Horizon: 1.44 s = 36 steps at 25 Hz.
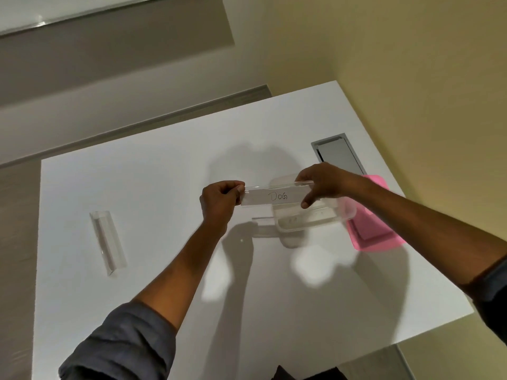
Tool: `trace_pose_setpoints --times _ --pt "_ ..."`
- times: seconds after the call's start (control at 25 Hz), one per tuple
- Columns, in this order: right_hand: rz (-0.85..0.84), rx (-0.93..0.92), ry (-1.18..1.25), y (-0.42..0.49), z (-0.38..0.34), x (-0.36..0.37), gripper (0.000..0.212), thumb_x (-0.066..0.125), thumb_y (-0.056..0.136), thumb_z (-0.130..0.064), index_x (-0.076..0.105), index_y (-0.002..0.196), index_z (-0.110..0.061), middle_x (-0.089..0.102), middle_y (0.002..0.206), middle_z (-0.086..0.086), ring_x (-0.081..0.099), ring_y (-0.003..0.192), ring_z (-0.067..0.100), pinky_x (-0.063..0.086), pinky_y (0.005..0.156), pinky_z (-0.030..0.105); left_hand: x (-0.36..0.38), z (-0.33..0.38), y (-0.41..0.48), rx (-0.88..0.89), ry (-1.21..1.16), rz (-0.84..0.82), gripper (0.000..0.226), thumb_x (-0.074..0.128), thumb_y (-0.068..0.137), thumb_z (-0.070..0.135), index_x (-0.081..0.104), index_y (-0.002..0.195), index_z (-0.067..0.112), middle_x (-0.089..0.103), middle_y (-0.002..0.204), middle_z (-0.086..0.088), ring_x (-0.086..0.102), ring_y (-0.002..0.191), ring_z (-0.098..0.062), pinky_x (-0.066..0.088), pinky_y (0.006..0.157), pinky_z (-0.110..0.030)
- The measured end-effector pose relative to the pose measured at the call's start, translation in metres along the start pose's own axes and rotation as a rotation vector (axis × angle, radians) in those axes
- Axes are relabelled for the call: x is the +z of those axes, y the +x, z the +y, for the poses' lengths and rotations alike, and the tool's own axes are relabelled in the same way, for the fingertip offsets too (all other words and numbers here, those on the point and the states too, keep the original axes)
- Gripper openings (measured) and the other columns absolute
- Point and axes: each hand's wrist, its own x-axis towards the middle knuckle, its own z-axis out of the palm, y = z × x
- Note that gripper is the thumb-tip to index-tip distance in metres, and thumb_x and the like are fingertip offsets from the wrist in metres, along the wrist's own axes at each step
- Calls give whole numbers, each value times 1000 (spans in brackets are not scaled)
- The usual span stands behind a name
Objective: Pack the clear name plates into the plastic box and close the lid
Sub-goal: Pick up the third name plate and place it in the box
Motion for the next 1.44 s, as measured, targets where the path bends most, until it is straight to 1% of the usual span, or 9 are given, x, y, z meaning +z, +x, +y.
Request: trace_pose_setpoints --times 0.08,0.24,0.48,0.68,0.84,1.04,1.12,1.24,1.44 --pt "-4 -52 -147 -2 12 2 74 97 68 -38 66 133 -20 70 127 0 64 111 22 46 85 34 20 4 -4 -2 19 -10 24 82 90 11 85 81 33 84 83 8 81 82 -21 70 83 -37" --pt "52 -73 -308 -10 34 6 73 93 75 -40 62 137 -17 68 132 5 65 120 28 52 91 39 50 8 -8 -2 55 -22 26 82 90 10 84 79 34 83 81 10 82 86 -25 70 83 -41" --pt "75 -104 -235 -12 57 5 48 93 75 -19 72 116 -6 68 117 12 66 110 31 49 84 36 77 10 -12 5 106 3 27 83 89 11 83 76 35 82 78 12 80 77 -16 70 81 -39" --pt "199 -105 -292 -8 71 10 45 93 73 -19 74 113 -9 72 113 8 69 105 28 46 77 31 96 12 -13 15 153 -3 19 82 89 14 84 81 32 82 77 10 76 70 -10 70 83 -38" --pt "252 -99 -303 -1 79 19 45 94 71 -15 74 111 -9 71 107 8 69 99 28 41 71 30 104 14 -15 7 267 -8 15 72 93 18 86 89 20 81 82 6 78 86 -19 65 93 -41" --pt "275 -84 -353 8 83 32 40 90 74 -13 73 110 -8 69 103 8 68 96 28 45 69 30 112 25 -14 55 525 -113 22 63 95 16 84 92 16 82 90 2 78 89 -25 64 89 -40" --pt "268 -76 -397 11 83 35 36 86 77 -10 72 110 -8 69 102 8 69 95 27 51 70 32 115 30 -15 54 691 -162 23 61 95 15 84 96 19 83 90 2 79 83 -21 64 85 -35" --pt "263 -55 -495 13 82 41 28 73 85 -3 67 112 -8 69 105 9 69 100 29 57 73 38 121 33 -15 13 770 -255 25 57 96 11 81 94 15 82 74 -3 79 56 -17 65 75 -30" --pt "258 -27 -586 21 80 54 25 67 92 3 66 116 -4 71 109 15 70 102 30 61 77 41 135 30 -15 -60 792 -307 28 50 94 0 78 98 2 80 66 -13 80 56 -22 68 82 -36"
